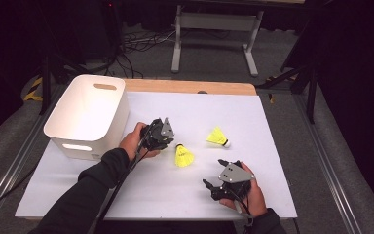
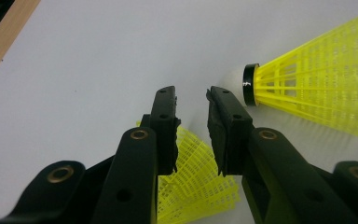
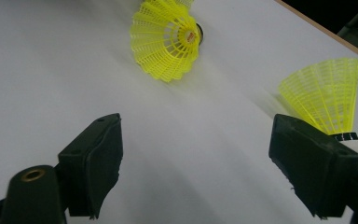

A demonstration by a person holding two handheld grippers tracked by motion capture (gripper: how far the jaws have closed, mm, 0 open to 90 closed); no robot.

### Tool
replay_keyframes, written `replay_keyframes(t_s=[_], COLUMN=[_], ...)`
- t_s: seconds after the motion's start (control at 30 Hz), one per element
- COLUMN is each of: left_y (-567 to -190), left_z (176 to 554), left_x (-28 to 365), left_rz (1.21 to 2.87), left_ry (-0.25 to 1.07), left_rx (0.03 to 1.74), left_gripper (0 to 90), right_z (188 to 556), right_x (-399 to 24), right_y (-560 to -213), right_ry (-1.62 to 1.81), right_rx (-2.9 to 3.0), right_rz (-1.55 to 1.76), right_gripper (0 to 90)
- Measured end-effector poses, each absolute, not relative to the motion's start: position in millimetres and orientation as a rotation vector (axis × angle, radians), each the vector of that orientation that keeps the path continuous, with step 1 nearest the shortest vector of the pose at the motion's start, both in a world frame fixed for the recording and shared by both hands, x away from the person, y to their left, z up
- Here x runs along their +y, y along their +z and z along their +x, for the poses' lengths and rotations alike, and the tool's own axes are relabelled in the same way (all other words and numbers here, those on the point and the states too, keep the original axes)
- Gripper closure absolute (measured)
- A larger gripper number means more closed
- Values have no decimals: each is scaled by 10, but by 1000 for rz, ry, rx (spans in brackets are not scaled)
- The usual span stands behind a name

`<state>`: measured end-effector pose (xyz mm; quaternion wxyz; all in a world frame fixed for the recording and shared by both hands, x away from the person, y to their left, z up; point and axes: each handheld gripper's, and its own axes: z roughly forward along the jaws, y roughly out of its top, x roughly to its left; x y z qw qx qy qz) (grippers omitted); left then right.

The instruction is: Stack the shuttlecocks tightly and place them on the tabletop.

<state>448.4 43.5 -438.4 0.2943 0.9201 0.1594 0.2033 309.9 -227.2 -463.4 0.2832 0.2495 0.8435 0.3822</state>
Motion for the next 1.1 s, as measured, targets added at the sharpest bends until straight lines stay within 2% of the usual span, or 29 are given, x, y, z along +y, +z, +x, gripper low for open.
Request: replay_keyframes(t_s=[0.6, 1.1], left_y=[-4306, -4121], left_z=[4477, 4311], left_x=[476, 600], left_rz=[2406, 2330], left_ry=[542, 554], left_rx=[423, 409], left_gripper=[679, 644], right_z=[3093, 3091], right_x=[-2268, -2268], right_y=[-4631, -4633], right_ry=[1019, 1015], right_rx=[2255, 2253], right_rz=[662, 665], right_gripper=[182, 182])
